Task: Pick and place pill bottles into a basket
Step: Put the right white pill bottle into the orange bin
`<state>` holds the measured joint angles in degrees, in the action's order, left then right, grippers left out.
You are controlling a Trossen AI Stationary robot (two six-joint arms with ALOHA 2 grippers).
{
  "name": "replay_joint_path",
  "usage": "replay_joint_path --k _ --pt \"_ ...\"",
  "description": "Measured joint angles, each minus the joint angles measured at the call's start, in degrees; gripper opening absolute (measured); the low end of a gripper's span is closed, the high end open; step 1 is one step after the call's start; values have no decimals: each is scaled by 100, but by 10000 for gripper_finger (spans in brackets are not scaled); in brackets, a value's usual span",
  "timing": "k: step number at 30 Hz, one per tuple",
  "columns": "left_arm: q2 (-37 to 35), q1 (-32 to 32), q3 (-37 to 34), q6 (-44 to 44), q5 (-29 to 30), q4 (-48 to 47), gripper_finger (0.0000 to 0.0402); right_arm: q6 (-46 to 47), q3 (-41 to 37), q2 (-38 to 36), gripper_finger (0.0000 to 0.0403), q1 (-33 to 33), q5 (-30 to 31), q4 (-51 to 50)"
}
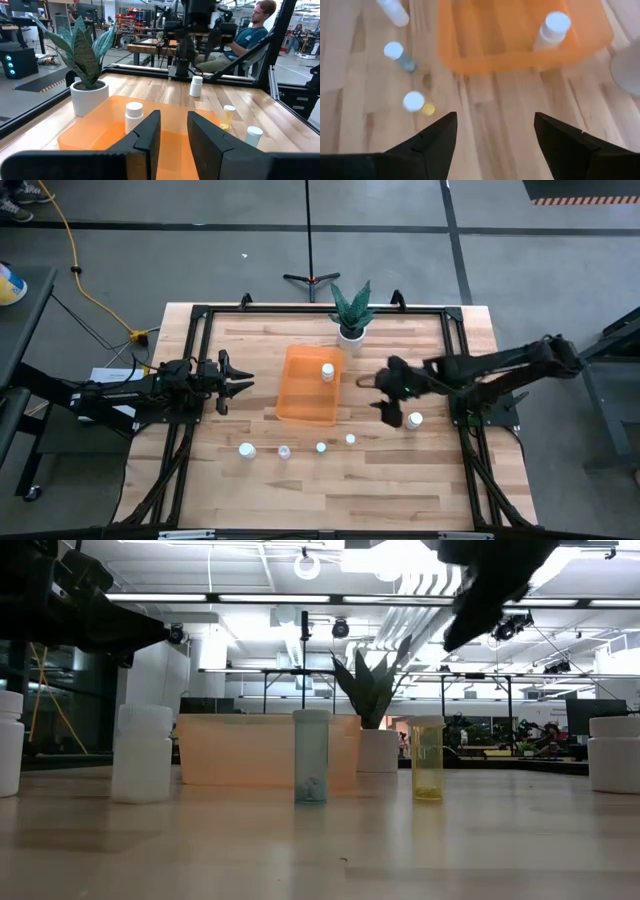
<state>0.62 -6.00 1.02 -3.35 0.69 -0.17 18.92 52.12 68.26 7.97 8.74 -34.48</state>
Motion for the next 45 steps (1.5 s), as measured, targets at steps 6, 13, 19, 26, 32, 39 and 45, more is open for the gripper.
replay_joint_path --k 6,13,19,26,32,39,45 --pt "0 0 0 1 0 1 133 792 0 -117 256 1148 359 -717" --pt "0 0 0 -1 0 1 133 1927 0 -99 256 1780 463 -1854" --pt "0 0 0 -1 0 1 133 2468 -71 -100 255 1963 476 -2407" --pt "0 0 0 -1 0 3 133 2465 -385 40 256 1985 472 -2391" --pt "0 0 0 -1 0 1 133 2600 -651 40 256 1980 463 -2398" --pt "0 0 0 -1 0 1 133 2613 -1039 40 256 1980 469 -2097" --pt "0 0 0 -1 0 2 133 2621 -1151 40 256 1980 482 -1960"
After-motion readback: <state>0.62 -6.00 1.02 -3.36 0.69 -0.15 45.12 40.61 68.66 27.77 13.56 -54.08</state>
